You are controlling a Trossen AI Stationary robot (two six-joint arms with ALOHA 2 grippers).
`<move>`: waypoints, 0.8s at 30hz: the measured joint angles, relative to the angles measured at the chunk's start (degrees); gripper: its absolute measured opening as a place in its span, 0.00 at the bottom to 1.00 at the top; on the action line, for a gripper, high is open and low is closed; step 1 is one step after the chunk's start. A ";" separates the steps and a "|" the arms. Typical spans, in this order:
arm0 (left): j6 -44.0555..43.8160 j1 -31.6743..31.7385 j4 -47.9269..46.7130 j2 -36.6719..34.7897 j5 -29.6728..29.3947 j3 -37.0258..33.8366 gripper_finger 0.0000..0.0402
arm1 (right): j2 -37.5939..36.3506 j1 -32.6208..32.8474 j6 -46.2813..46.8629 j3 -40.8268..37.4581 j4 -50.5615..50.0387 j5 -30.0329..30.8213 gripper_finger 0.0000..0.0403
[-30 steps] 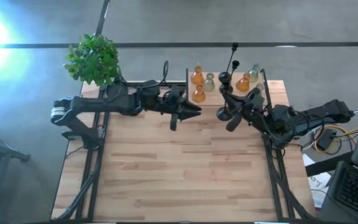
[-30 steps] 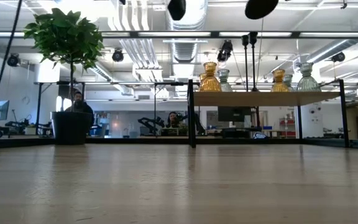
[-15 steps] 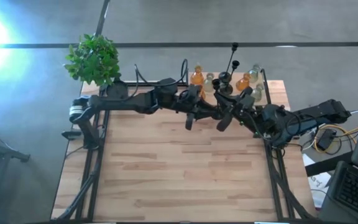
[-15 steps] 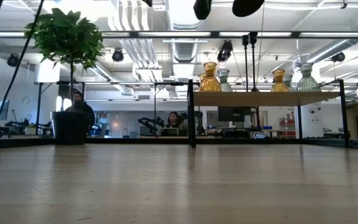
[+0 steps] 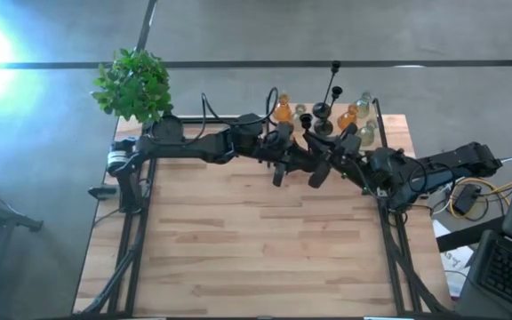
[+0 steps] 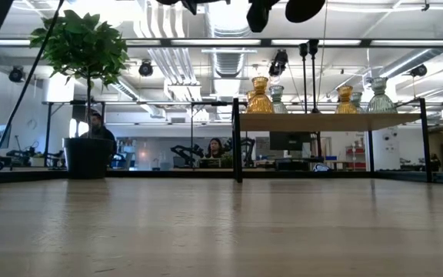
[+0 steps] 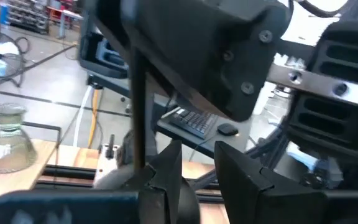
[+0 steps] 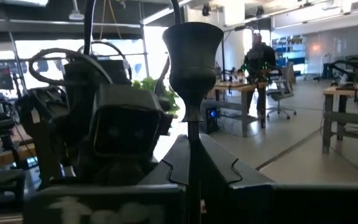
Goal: Pick & Place candle stick holders
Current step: Put the black candle holder on the shelf
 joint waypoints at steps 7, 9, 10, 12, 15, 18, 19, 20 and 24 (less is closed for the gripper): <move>1.03 -0.04 -1.26 0.00 -3.67 0.00 0.25 | -0.13 0.02 0.84 -0.04 -0.74 -0.02 0.02; 1.04 -0.04 -1.96 0.00 -4.12 0.00 0.25 | -0.34 0.02 0.79 -0.05 -0.86 -0.05 0.02; 1.07 -0.04 -2.09 0.00 -4.23 0.00 0.25 | -0.35 0.02 0.75 -0.07 -0.85 -0.07 0.02; 1.35 -0.04 -2.48 -0.04 -4.69 0.00 0.25 | -0.47 0.02 0.77 -0.07 -0.91 -0.22 0.02; 1.46 -0.02 -2.50 -0.04 -6.13 0.02 0.25 | -0.63 0.02 0.71 -0.07 -0.97 -0.17 0.02; 2.15 0.01 -3.04 -0.09 -7.84 0.02 0.25 | -0.65 0.02 0.81 -0.08 -1.18 0.00 0.02; 2.38 0.04 -3.36 -0.16 -8.43 0.02 0.25 | -0.65 0.02 0.92 -0.09 -1.36 0.08 0.02; 2.53 0.04 -3.66 -0.26 -8.77 0.02 0.25 | -0.65 0.02 1.03 -0.09 -1.48 0.09 0.02; 3.70 0.09 -5.52 -0.73 -10.54 0.02 0.25 | -0.74 0.02 1.43 -0.09 -2.19 0.09 0.02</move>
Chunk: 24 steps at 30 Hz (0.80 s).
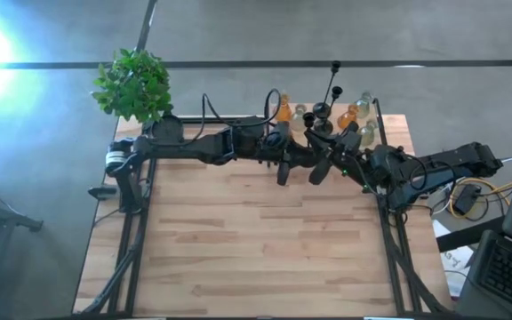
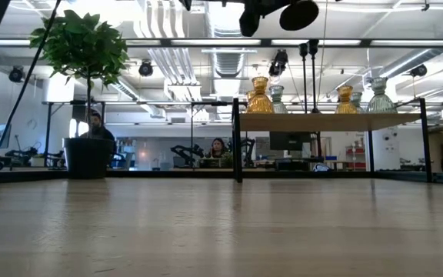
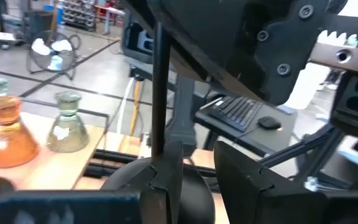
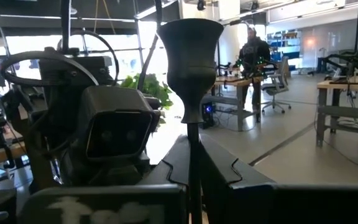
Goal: Pick & Place candle stick holders
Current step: Put the black candle holder on the shelf
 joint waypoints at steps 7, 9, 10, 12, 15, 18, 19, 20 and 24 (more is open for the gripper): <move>2.31 0.11 -2.15 -0.99 -2.47 0.00 0.25 | -0.33 -0.02 -0.02 0.00 -0.15 0.07 0.02; 2.86 0.11 -2.71 -1.19 -3.35 0.00 0.25 | -0.33 -0.02 -0.02 0.00 -0.15 0.07 0.02; 3.23 0.11 -3.00 -1.24 -3.92 0.00 0.25 | -0.33 -0.02 0.00 0.00 -0.15 0.07 0.02; 3.62 0.16 -3.07 -1.28 -3.92 0.00 0.25 | -0.32 0.00 0.00 0.00 -0.15 0.08 0.02; 3.21 0.32 -2.72 -1.30 0.49 -0.01 0.25 | -0.33 0.03 -0.01 0.00 -0.13 -0.11 0.02; 2.21 0.44 -1.76 -2.02 7.39 -0.09 0.25 | -0.35 0.15 -0.20 0.02 0.09 -0.06 0.02; 2.08 0.44 -1.54 -2.69 9.33 -0.09 0.25 | -0.50 0.22 -0.93 0.02 -0.05 0.57 0.02; 2.13 0.43 -1.52 -3.40 10.60 -0.10 0.25 | -0.60 0.22 -1.64 0.02 -0.03 1.26 0.02; 2.51 0.24 -0.94 -6.95 11.57 -0.07 0.25 | -1.63 -0.26 -3.88 0.04 0.02 3.74 0.02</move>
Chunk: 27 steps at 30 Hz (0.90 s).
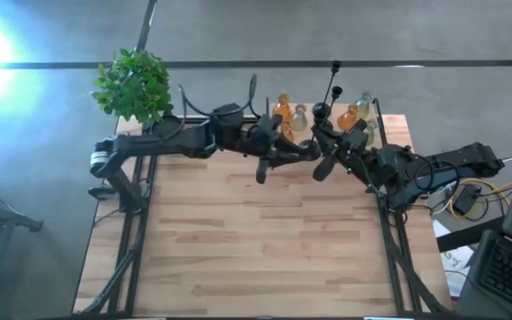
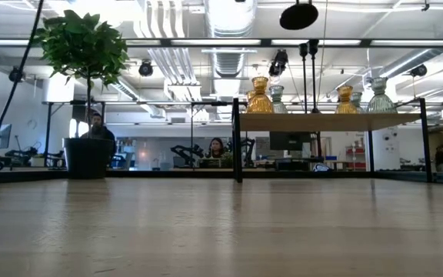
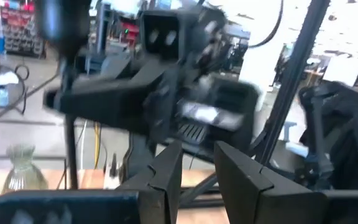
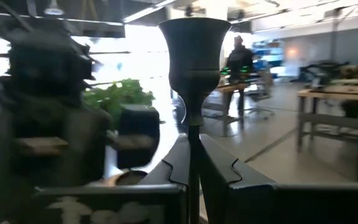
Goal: Pick & Place candle stick holders
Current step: Put the black candle holder on the shelf
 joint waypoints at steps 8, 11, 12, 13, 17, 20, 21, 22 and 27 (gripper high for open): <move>7.04 0.37 -13.55 -8.00 -4.79 0.00 0.25 | -3.43 0.00 2.90 -0.08 -9.91 8.73 0.02; 11.00 0.38 -19.48 -10.80 -10.23 -0.57 0.25 | -5.01 0.26 9.04 -0.96 -17.92 12.40 0.02; 11.80 0.37 -20.01 -11.88 -11.75 -1.48 0.25 | -5.34 0.45 10.47 -1.50 -19.36 13.32 0.02; 12.50 0.37 -20.06 -12.95 -13.52 -2.69 0.25 | -5.68 0.65 11.22 -2.29 -19.91 14.08 0.02; 13.79 0.59 -18.62 -17.38 -20.36 -9.28 0.25 | -6.83 0.70 12.57 -5.66 -19.52 16.13 0.02; 13.00 0.79 -15.70 -20.33 -23.94 -15.35 0.25 | -7.70 0.63 13.95 -8.15 -19.52 18.45 0.02; 12.78 0.87 -13.98 -21.25 -24.52 -17.26 0.25 | -8.01 0.61 14.34 -8.90 -19.51 19.44 0.02; 12.69 0.90 -12.10 -22.29 -24.81 -19.19 0.25 | -8.41 0.61 14.67 -9.77 -19.49 20.28 0.02; 12.61 0.89 -3.99 -26.76 -27.18 -27.58 0.25 | -11.38 0.59 18.69 -15.15 -19.41 22.22 0.02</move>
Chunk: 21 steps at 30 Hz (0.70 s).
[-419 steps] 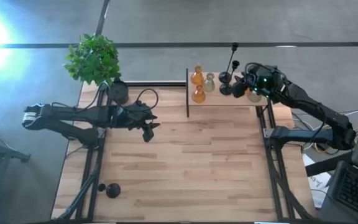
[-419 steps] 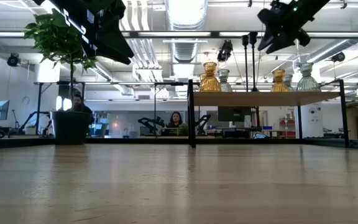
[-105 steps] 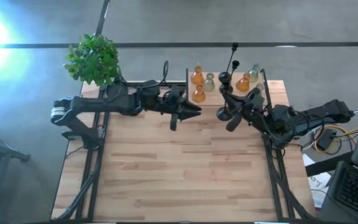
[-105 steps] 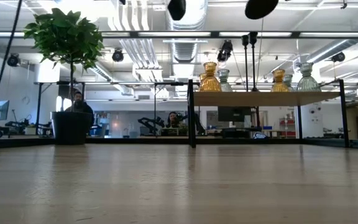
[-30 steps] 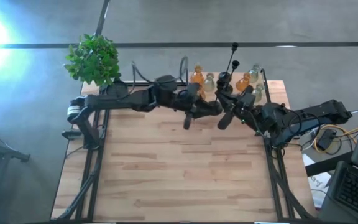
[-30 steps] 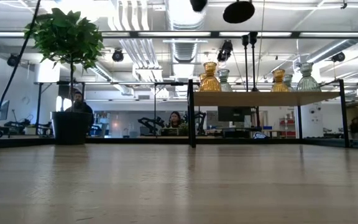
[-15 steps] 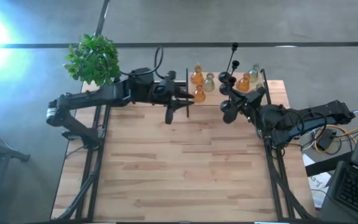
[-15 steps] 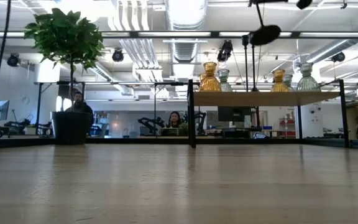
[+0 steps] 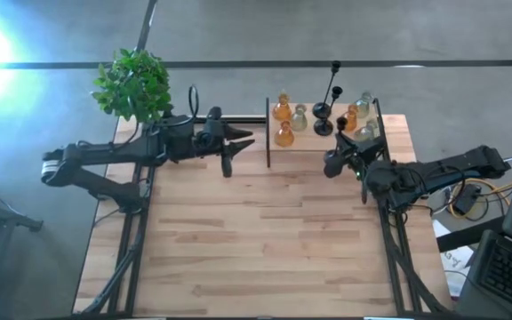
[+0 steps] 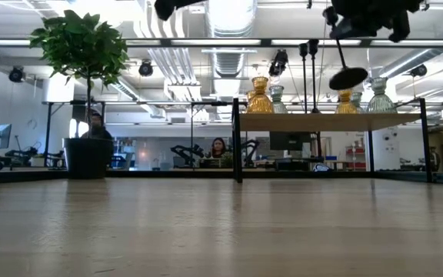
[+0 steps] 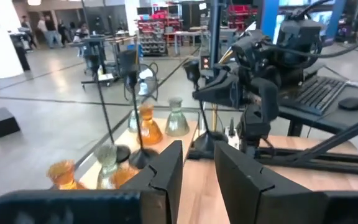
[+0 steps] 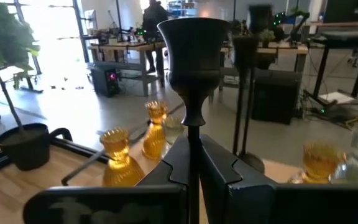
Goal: Pick & Place candle stick holders
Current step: Put the black candle holder on the shelf
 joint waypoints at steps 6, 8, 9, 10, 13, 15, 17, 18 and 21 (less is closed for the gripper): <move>-4.07 0.07 2.04 -3.93 -0.39 -5.39 0.25 | -4.43 0.00 0.28 -4.82 2.21 0.53 0.02; -4.91 0.07 1.94 -4.58 -0.76 -6.32 0.25 | -5.66 -0.29 -2.25 -6.01 4.58 0.92 0.02; -5.01 0.07 1.95 -4.75 -0.80 -6.73 0.25 | -6.21 -0.70 -3.23 -6.62 5.89 0.92 0.02; -5.11 0.07 1.89 -4.85 -1.07 -7.14 0.25 | -6.62 -1.22 -4.03 -7.39 7.26 0.92 0.02; -5.13 0.07 1.99 -5.08 -2.32 -8.07 0.25 | -7.20 -3.18 -4.93 -9.97 12.16 -0.41 0.02; -5.13 0.07 2.03 -5.08 -2.62 -8.45 0.25 | -6.79 -4.55 -5.90 -11.17 14.84 -2.50 0.02; -5.41 0.06 1.99 -5.08 -2.65 -8.88 0.25 | -5.78 -6.06 -7.84 -11.98 17.80 -3.51 0.02; -5.77 0.05 2.01 -5.08 -2.65 -8.94 0.25 | -5.37 -6.79 -9.36 -12.28 19.27 -3.84 0.02; -6.34 0.05 2.03 -5.08 -2.65 -8.96 0.25 | -4.15 -9.17 -13.94 -12.76 24.07 -6.67 0.02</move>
